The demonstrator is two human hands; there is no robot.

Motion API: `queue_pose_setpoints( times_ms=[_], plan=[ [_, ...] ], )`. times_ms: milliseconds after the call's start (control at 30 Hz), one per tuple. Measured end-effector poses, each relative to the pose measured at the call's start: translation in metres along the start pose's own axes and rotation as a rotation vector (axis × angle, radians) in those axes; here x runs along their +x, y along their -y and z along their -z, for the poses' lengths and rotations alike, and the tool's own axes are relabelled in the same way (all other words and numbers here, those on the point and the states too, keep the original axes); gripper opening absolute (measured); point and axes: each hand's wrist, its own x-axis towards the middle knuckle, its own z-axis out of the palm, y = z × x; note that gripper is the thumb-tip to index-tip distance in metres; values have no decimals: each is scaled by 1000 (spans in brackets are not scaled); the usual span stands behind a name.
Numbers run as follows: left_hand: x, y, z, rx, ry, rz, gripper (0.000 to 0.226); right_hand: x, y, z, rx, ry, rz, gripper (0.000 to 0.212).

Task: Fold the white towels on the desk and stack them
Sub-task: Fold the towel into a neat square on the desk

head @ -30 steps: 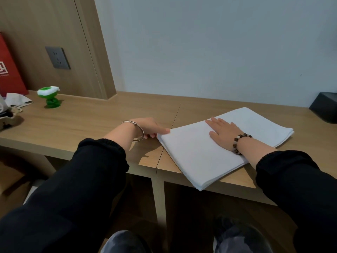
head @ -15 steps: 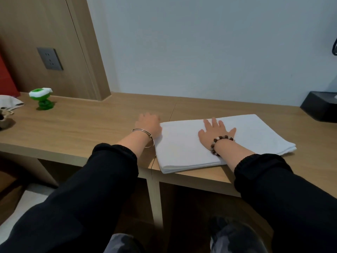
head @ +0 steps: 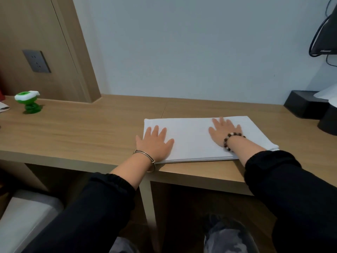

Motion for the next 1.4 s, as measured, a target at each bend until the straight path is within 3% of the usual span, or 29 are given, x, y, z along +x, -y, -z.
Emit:
queue_pose_setpoints(
  times_ms=[100, 233, 433, 600, 833, 1000, 1200, 1400],
  plan=[
    [-5, 2, 3, -13, 18, -10, 61, -3, -44, 6, -28, -37, -216, 59],
    [-3, 5, 15, 30, 73, 16, 56, -11, -41, 7, -69, -17, -281, 59],
    [27, -42, 31, -26, 77, -36, 52, -5, 41, 5, 100, -112, 199, 53],
    [44, -42, 12, 9, 90, -46, 53, 4, 54, -10, -1, -4, 264, 53],
    [38, -3, 6, 14, -36, 5, 63, 13, -11, -6, -22, 13, 82, 57],
    [29, 19, 9, -63, -17, 84, 67, 3, -59, -4, -74, -30, -72, 59],
    [21, 25, 28, 222, 13, 179, 58, -22, -15, -4, -53, -33, -190, 60],
    [-11, -33, 21, -29, 116, -41, 50, -45, 76, -8, 5, 54, -208, 64]
  ],
)
